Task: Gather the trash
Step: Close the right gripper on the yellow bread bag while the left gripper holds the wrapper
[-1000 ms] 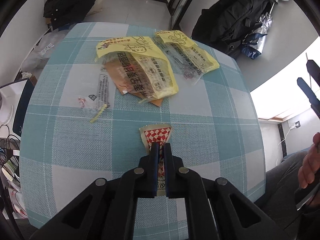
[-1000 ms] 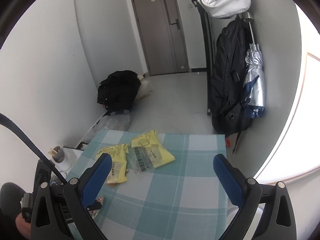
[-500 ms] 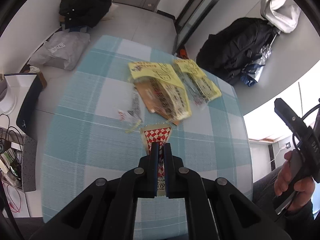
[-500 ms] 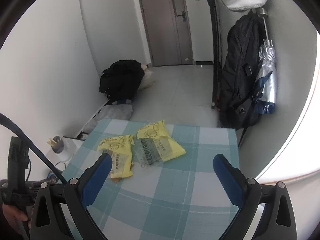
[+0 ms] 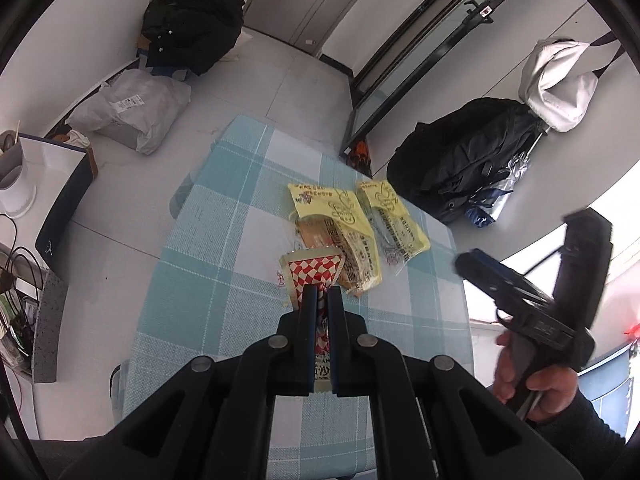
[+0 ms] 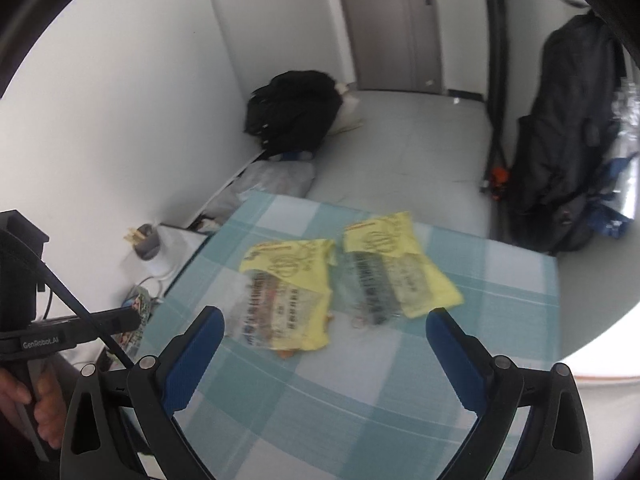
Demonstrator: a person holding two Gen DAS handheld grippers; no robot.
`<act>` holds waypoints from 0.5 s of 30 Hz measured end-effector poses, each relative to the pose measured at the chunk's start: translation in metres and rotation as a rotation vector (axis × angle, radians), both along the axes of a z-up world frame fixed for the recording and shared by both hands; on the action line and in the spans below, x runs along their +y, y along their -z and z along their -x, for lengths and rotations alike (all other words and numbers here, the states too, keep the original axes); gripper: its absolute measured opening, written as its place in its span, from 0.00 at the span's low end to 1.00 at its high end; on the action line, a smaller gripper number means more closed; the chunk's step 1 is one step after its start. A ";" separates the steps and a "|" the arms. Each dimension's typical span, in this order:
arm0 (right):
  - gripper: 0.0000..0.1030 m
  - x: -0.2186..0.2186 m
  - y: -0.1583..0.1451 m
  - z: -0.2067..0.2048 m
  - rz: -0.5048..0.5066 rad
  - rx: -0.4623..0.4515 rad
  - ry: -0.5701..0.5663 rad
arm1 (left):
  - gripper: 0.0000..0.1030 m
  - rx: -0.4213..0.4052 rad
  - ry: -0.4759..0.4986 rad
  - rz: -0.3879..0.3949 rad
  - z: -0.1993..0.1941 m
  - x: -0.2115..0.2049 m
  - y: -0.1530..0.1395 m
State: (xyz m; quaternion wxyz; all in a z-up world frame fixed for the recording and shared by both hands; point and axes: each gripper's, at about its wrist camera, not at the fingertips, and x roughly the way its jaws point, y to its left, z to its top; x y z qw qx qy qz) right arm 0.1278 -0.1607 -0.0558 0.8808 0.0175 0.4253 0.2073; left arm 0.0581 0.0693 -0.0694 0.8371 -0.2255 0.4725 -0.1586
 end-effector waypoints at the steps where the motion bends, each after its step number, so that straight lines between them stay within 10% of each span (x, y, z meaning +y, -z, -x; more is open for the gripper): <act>1: 0.99 0.008 0.006 -0.008 -0.005 0.026 -0.015 | 0.01 -0.007 -0.008 0.005 0.001 0.002 -0.001; 15: 0.99 0.089 0.078 -0.056 0.146 0.106 -0.157 | 0.01 -0.004 -0.113 0.064 -0.004 0.042 -0.001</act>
